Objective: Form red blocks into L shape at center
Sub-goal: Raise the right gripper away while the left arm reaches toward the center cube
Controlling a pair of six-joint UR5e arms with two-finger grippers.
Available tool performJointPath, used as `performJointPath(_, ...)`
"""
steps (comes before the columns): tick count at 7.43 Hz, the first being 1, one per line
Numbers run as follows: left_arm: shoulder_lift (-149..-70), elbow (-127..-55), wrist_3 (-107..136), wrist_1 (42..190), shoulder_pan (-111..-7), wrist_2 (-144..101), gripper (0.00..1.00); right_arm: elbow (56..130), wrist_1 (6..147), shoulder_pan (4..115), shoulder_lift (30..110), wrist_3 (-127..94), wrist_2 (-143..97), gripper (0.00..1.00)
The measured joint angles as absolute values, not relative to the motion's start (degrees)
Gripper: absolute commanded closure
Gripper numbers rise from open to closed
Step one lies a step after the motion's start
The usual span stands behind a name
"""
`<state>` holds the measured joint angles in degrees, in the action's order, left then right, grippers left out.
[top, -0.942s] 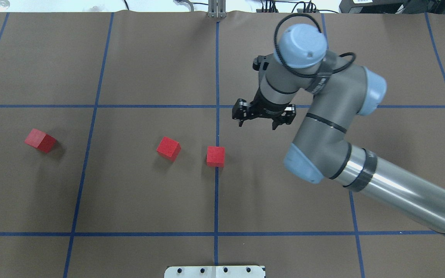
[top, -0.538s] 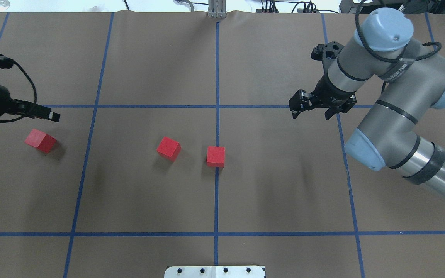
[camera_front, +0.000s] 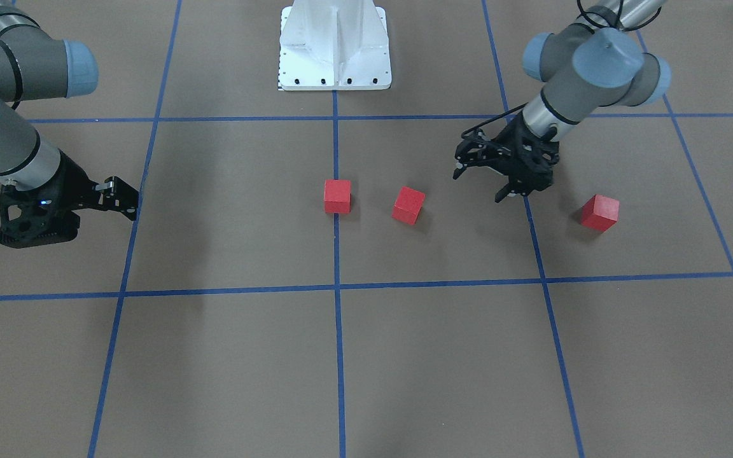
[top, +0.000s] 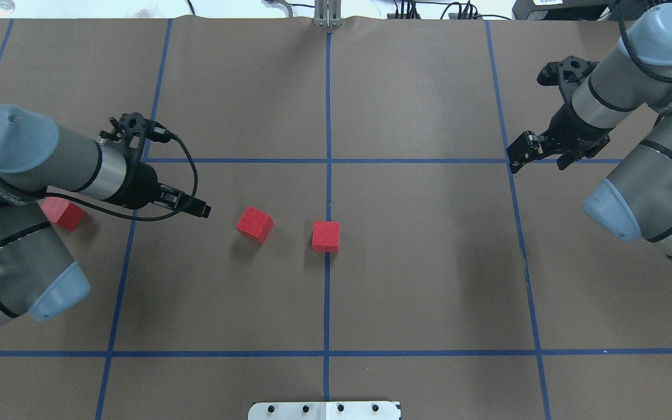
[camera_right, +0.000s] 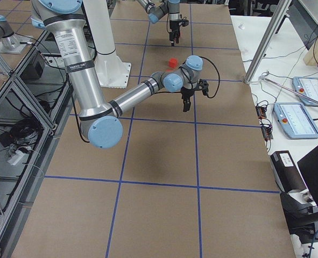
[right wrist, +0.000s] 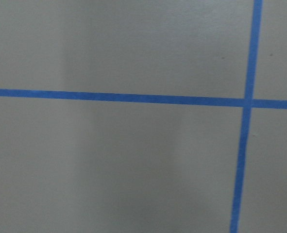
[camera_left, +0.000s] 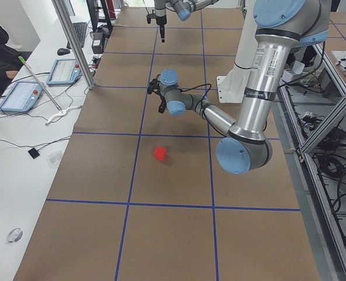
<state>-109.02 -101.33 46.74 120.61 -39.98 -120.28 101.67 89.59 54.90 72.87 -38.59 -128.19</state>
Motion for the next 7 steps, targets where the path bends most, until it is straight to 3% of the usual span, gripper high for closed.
performJointPath(3, -118.8, -99.9, 40.8, 106.4, -35.6, -115.6, 0.01, 97.8, 89.2, 57.4, 74.5, -31.6, -127.7, 0.0)
performJointPath(7, -122.8, -94.8, 40.2, 104.5, -33.3, -111.2, 0.01, 94.4, 88.9, 58.8, 74.9, -28.4, -127.6, 0.0)
